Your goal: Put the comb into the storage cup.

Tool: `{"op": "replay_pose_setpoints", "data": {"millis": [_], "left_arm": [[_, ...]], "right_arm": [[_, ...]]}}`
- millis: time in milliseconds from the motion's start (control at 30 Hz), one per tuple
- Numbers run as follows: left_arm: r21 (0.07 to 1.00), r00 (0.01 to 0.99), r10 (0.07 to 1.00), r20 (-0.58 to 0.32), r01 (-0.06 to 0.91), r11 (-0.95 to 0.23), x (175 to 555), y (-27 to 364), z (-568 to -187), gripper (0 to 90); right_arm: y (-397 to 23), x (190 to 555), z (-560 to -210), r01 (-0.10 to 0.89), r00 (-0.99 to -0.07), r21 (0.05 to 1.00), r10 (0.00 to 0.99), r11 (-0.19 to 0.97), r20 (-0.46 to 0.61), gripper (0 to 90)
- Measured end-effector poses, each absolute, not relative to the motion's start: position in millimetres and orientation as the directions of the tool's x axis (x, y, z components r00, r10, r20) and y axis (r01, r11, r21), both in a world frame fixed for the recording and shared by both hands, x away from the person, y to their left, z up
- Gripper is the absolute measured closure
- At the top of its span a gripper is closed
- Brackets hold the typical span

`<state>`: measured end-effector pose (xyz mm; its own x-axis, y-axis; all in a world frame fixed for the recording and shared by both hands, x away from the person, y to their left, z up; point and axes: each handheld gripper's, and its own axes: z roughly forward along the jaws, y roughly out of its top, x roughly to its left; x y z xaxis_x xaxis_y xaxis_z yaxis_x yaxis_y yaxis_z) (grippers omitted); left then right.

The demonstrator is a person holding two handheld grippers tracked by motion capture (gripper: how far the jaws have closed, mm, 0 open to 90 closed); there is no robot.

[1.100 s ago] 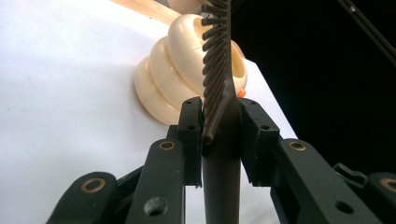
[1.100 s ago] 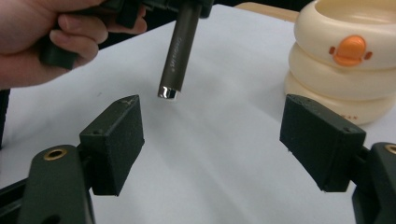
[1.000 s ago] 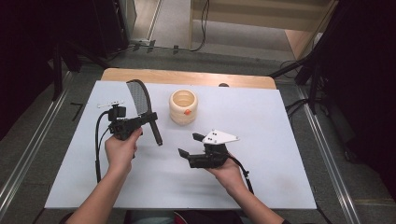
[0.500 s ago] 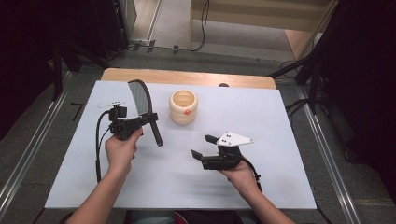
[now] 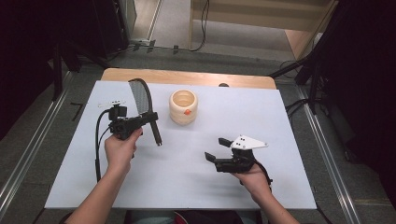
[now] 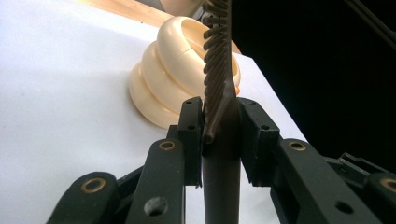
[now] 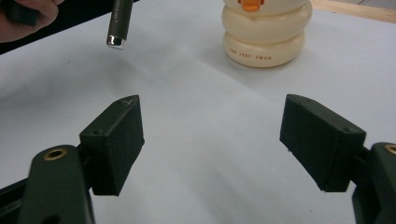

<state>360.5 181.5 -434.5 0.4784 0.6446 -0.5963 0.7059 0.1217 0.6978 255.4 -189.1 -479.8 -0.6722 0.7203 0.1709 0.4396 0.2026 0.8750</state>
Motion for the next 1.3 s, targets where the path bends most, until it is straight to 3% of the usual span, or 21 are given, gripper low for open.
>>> {"op": "replay_pose_setpoints", "data": {"millis": [400,1300], "left_arm": [[0.722,0.508,0.642,-0.574,0.684,0.105,361,181,-432,72.9],[0.768,0.583,0.624,-0.521,0.639,0.044,363,169,-425,72.9]], "right_arm": [[-207,244,-487,0.449,-0.676,0.863,0.72,0.23,0.16,19.7],[-253,221,-494,0.529,-0.569,0.823,0.806,0.207,0.162,19.7]]}}
